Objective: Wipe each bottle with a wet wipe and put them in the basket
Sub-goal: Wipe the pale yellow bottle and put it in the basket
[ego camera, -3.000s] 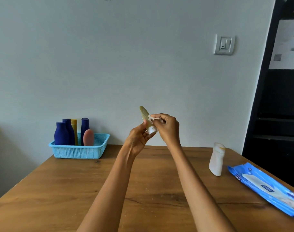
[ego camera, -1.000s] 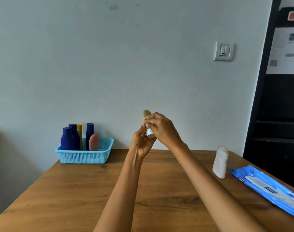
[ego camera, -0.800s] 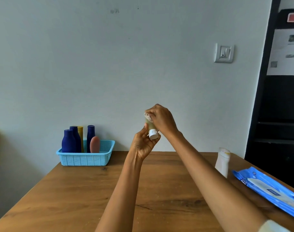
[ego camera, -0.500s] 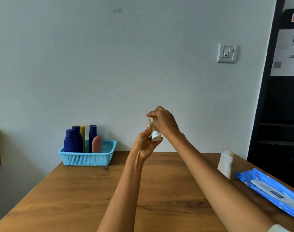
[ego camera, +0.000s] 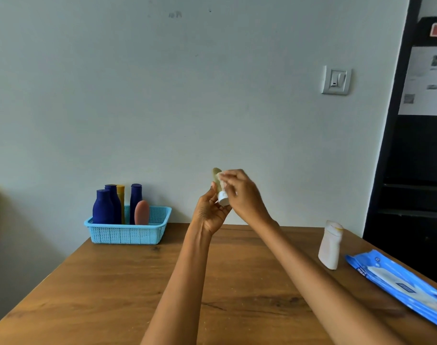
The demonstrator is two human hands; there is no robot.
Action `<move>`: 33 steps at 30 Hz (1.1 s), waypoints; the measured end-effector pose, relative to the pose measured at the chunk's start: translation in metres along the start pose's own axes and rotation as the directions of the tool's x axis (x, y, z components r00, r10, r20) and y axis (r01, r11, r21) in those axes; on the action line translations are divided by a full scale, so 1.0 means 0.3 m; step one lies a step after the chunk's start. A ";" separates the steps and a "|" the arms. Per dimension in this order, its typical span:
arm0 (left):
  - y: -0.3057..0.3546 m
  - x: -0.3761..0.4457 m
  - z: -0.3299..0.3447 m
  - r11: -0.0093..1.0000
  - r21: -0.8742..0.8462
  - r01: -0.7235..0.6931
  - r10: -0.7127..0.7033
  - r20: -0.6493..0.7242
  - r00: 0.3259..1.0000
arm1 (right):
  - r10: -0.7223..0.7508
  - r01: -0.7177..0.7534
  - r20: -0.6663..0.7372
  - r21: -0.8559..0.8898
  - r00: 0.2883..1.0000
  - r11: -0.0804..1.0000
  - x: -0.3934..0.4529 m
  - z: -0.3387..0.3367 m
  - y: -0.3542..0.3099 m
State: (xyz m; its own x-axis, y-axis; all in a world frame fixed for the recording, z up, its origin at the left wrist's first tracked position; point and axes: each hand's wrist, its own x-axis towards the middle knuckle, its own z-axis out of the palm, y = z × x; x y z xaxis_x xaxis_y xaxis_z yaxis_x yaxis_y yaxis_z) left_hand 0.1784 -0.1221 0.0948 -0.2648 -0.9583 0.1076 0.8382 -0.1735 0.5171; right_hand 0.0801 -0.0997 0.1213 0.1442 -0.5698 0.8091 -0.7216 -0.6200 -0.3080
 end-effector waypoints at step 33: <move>0.030 -0.007 0.005 0.976 0.214 -0.041 0.049 -0.030 0.998 | 0.307 -0.338 0.194 0.153 0.932 0.929 0.035 -0.095 0.020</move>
State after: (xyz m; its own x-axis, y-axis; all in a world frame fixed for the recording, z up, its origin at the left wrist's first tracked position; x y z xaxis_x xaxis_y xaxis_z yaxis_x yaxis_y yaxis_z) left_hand 0.1858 -0.1214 0.1003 -0.2090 -0.9720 0.1071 0.7268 -0.0811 0.6821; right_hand 0.0579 -0.0939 0.1422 0.0439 -0.8257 0.5623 -0.6153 -0.4658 -0.6360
